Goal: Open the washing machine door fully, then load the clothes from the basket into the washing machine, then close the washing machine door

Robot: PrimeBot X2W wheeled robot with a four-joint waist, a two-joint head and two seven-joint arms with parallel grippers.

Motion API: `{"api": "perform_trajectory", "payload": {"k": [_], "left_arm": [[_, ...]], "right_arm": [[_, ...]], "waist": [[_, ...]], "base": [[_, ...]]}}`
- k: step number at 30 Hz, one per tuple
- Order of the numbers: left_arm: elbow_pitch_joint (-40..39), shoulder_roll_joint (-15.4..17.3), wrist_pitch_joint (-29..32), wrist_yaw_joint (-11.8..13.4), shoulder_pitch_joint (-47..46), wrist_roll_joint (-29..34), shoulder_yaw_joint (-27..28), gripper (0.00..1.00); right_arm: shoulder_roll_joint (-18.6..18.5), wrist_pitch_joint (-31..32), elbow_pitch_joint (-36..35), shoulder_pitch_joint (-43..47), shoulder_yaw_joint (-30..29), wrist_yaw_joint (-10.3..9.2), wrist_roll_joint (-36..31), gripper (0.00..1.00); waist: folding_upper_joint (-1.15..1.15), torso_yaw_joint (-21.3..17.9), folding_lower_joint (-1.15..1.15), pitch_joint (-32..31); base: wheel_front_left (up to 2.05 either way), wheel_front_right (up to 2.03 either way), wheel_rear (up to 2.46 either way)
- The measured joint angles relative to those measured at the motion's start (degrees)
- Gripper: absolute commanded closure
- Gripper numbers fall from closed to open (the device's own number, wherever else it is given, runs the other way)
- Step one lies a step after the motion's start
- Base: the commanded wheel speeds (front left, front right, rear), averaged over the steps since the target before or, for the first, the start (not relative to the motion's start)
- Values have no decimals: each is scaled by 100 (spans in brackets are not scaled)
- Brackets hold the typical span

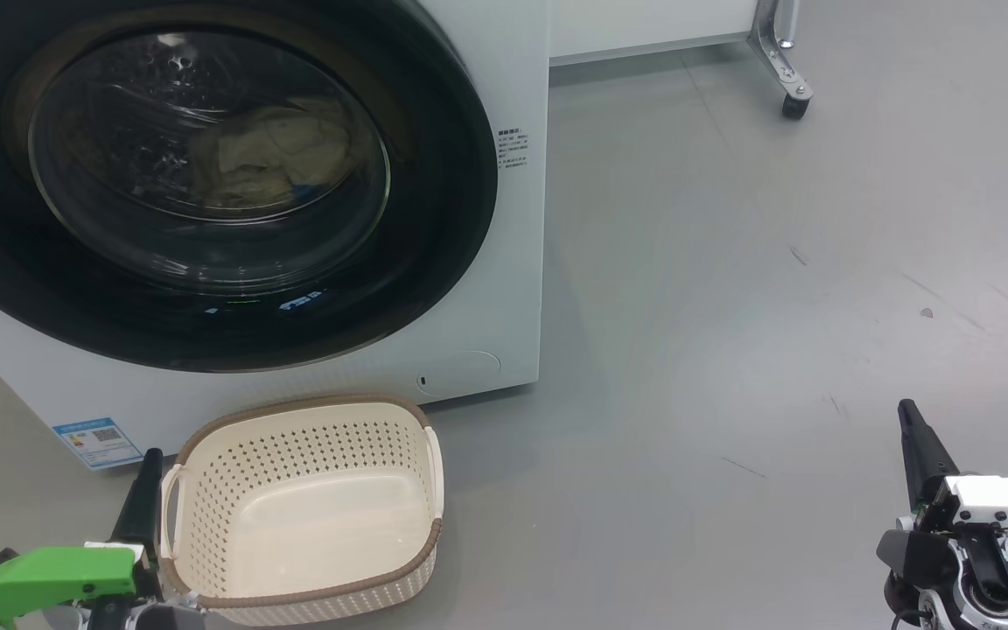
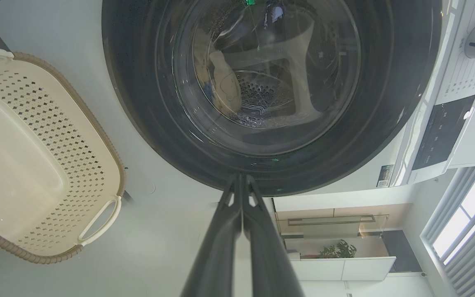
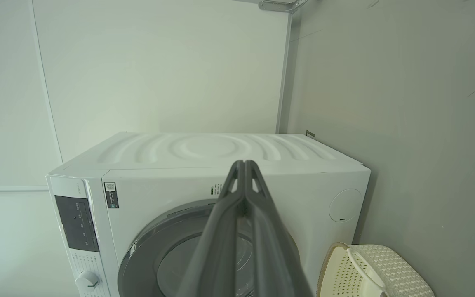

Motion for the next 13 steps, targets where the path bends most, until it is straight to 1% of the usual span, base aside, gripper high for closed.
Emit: {"api": "perform_trajectory", "payload": {"k": [13], "left_arm": [[-5, -1, 1, 0, 0, 0, 9, 100]], "right_arm": [[2, 0, 5, -1, -9, 29, 0, 100]], "waist": [[0, 0, 0, 0]], "base": [[0, 0, 0]]}}
